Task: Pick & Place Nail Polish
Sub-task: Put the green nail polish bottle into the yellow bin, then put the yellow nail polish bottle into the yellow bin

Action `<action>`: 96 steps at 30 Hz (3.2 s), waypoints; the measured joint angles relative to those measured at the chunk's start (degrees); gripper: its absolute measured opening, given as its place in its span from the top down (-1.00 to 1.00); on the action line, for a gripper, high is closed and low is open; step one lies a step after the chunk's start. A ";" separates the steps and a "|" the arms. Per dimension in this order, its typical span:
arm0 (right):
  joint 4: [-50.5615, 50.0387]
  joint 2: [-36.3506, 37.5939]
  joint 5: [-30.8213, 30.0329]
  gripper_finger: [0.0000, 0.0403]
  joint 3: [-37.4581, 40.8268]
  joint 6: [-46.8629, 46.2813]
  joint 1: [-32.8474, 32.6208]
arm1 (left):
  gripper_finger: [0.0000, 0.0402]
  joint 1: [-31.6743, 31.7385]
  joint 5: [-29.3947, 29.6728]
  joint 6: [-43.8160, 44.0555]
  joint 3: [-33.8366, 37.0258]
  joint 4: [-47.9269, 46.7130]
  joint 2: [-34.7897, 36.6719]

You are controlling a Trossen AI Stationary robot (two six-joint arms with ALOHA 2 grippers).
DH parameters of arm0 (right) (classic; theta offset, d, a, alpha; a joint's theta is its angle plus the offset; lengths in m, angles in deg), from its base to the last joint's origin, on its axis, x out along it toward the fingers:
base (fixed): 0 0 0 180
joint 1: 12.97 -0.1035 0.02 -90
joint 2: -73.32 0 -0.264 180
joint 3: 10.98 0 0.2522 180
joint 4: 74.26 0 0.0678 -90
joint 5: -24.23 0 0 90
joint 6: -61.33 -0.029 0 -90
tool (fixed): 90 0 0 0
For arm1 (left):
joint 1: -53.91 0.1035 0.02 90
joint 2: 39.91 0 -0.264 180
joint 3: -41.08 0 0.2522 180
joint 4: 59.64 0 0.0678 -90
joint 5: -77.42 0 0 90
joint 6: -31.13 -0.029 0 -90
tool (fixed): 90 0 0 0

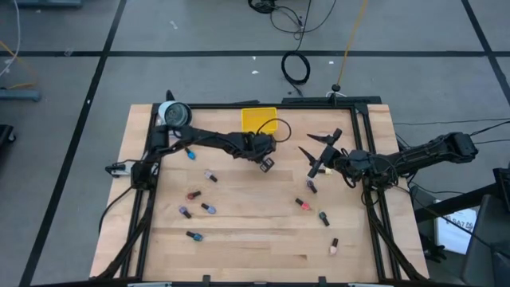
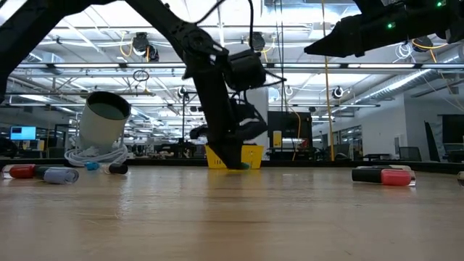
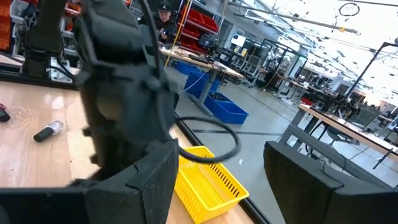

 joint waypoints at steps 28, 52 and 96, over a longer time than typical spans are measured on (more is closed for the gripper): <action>-0.36 0.00 -0.01 -0.11 0.02 -0.01 0.00 | 0.80 13.05 0.44 -9.32 -0.13 4.12 6.42; -22.01 0.00 0.28 -0.11 -3.68 -12.79 0.13 | 0.42 12.02 -7.68 -12.36 -0.15 3.27 8.97; -55.16 -12.09 31.46 0.08 1.57 -36.41 13.09 | 0.41 0.20 -11.91 -29.90 22.80 44.15 27.11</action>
